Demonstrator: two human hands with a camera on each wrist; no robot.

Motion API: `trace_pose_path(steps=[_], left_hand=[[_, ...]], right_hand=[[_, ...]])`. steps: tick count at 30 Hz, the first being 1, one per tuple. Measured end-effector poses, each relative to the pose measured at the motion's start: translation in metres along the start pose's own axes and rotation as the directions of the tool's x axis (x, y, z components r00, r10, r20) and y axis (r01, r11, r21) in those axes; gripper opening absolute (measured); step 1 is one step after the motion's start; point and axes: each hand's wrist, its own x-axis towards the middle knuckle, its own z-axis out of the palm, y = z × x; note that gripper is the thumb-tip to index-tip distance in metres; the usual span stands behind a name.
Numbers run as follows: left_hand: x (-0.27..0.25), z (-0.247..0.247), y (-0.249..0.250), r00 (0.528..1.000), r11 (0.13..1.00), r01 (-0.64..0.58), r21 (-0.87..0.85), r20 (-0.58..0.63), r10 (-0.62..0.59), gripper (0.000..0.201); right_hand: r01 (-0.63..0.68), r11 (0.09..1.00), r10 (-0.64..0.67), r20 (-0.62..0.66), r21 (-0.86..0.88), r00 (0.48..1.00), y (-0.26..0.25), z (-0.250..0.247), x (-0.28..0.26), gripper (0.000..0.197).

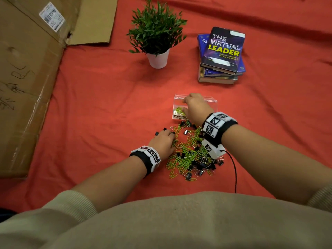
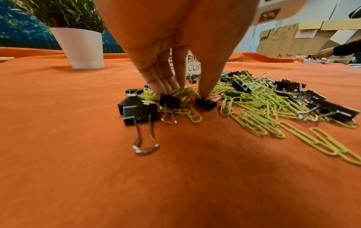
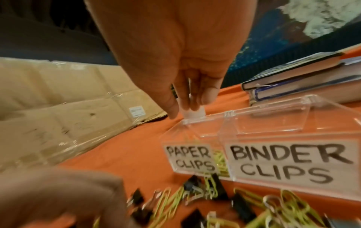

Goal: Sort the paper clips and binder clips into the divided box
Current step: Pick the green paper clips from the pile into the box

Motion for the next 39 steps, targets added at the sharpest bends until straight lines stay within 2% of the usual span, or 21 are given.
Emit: trace_pose_path(steps=[2,4,6,8,11,15,18,20,23,25,28,30,32,35,39], left_hand=[[0.001,-0.001,0.0,1.0,1.0,-0.006,0.006,-0.005,0.006,0.04],[0.001,-0.001,0.0,1.0,1.0,-0.013,0.012,-0.009,0.013,0.035],[0.001,-0.002,0.001,1.0,1.0,-0.021,0.022,-0.017,0.021,0.029],[0.001,-0.001,0.002,0.999,0.999,-0.031,0.028,-0.028,0.032,0.023],[0.001,0.0,0.005,0.999,0.999,-0.043,0.024,-0.03,0.044,0.019],[0.001,0.002,0.008,0.998,0.997,-0.048,0.061,-0.043,0.05,0.02],[0.001,0.001,0.01,0.998,0.993,-0.056,0.1,-0.031,0.06,0.02],[0.002,-0.001,0.01,0.998,0.992,-0.051,0.116,-0.015,0.053,0.02],[0.004,-0.004,0.009,0.999,0.993,-0.043,0.108,-0.003,0.043,0.022],[0.006,-0.008,0.008,0.999,0.997,-0.043,0.057,-0.014,0.044,0.021],[0.01,-0.021,0.012,0.996,0.993,-0.05,-0.104,-0.076,0.042,0.016],[0.016,-0.035,0.018,0.993,0.971,-0.029,-0.238,-0.12,0.001,0.009],[0.026,-0.05,0.025,0.986,0.94,-0.004,-0.342,-0.159,-0.054,0.001],[0.049,-0.071,0.031,0.976,0.904,0.013,-0.427,-0.192,-0.105,0.005],[0.077,-0.092,0.036,0.968,0.924,0.022,-0.381,-0.225,-0.116,0.006]], right_hand=[[0.122,0.992,-0.123,-0.014,-0.023,0.992,-0.003,0.014,-0.012,0.03],[0.197,0.98,-0.193,0.124,-0.016,0.973,-0.004,0.034,-0.024,0.034],[0.224,0.974,-0.205,0.262,-0.043,0.943,-0.002,0.053,-0.035,0.039],[0.235,0.966,-0.191,0.312,-0.107,0.931,0.003,0.066,-0.043,0.045],[0.238,0.956,-0.181,0.291,-0.171,0.939,0.01,0.069,-0.053,0.052],[0.253,0.953,-0.206,0.255,-0.166,0.945,0.015,0.073,-0.073,0.046],[0.246,0.946,-0.182,0.284,-0.211,0.941,0.013,0.079,-0.085,0.049],[0.239,0.945,-0.167,0.296,-0.226,0.94,0.011,0.084,-0.088,0.043],[0.179,0.969,-0.123,0.297,-0.17,0.947,0.01,0.089,-0.092,0.029],[0.077,0.994,-0.054,0.276,-0.075,0.96,0.012,0.089,-0.093,0.025],[-0.03,0.999,0.017,0.268,0.044,0.963,0.014,0.084,-0.091,0.018],[-0.082,0.991,0.05,0.292,0.101,0.955,0.013,0.076,-0.089,0.017],[-0.156,0.971,0.095,0.304,0.182,0.948,0.013,0.068,-0.086,0.015],[-0.248,0.919,0.147,0.317,0.308,0.937,0.017,0.053,-0.081,0.012],[-0.329,0.828,0.186,0.33,0.455,0.925,0.027,0.026,-0.073,0.018]])
